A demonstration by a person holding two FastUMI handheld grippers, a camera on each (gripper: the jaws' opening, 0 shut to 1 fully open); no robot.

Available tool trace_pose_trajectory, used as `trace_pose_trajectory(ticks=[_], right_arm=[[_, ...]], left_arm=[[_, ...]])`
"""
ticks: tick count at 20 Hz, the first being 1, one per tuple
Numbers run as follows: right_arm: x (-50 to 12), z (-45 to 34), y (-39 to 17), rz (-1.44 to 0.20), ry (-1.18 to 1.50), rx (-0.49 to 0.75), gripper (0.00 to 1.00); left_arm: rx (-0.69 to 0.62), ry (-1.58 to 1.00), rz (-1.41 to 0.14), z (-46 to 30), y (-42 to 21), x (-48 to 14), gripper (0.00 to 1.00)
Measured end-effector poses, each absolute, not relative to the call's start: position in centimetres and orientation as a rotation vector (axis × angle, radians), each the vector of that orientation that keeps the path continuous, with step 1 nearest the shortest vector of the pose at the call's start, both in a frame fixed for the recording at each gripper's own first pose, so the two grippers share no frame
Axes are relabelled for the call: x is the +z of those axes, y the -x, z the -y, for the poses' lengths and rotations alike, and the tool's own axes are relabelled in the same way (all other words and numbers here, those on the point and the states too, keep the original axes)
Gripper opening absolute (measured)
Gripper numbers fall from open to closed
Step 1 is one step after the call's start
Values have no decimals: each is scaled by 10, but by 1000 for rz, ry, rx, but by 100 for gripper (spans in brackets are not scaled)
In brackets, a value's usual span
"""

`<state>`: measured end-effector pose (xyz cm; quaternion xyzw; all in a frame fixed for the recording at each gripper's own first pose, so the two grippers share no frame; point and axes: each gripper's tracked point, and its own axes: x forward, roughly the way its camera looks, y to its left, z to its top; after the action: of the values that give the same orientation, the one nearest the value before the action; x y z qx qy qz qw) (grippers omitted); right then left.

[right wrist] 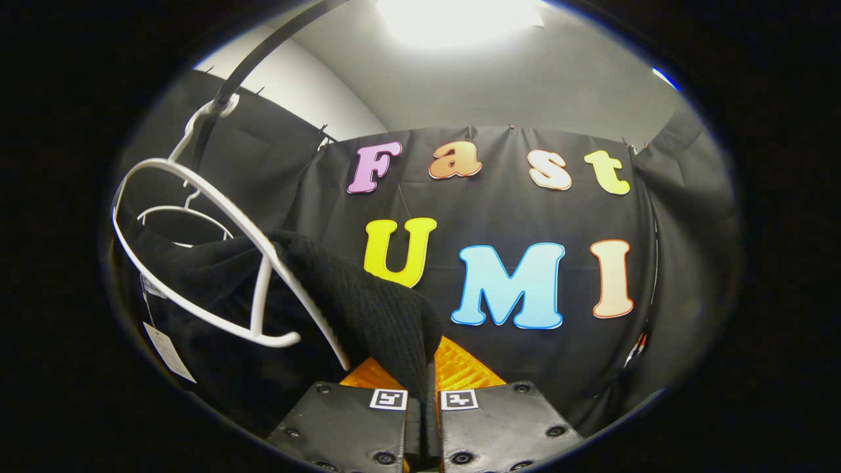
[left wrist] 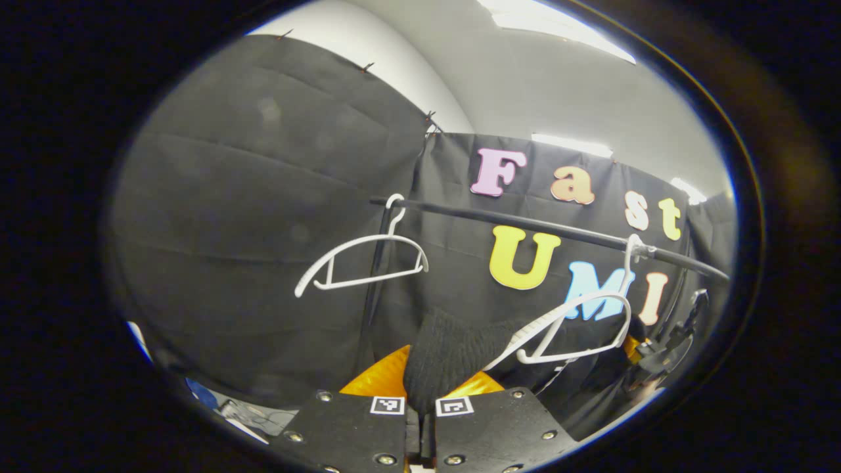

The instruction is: Grasp the clothes on the hanger with both hands and then place them into the laundry hamper below.

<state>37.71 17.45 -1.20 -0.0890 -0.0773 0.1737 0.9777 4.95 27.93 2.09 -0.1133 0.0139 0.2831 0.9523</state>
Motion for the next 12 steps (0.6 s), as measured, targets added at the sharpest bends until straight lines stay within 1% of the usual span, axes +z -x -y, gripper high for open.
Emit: trace_pose_trajectory(ticks=[1, 2, 3, 4, 5, 6, 7, 12], right_arm=[[-18, -171, -379, 145, 195, 339, 1], [-27, -172, -379, 127, 190, 348, 5], [-34, -174, -377, 111, 182, 358, 2], [-37, -172, -376, 105, 189, 358, 5], [-39, -169, -375, 103, 201, 357, 5], [-41, -167, -374, 99, 203, 357, 2], [-44, -167, -372, 88, 195, 359, 5], [-70, -162, -353, 5, 175, 362, 5]], left_arm=[[575, 257, -22, -280, -54, 16, 2], [581, 269, -17, -281, -53, 12, 2], [588, 273, -18, -282, -54, 5, 2], [595, 274, -25, -283, -54, 0, 2], [601, 275, -34, -282, -56, -6, 2], [606, 278, -39, -281, -57, -10, 2], [614, 278, -43, -279, -52, -14, 2], [612, 296, -98, -263, -26, -44, 2]])
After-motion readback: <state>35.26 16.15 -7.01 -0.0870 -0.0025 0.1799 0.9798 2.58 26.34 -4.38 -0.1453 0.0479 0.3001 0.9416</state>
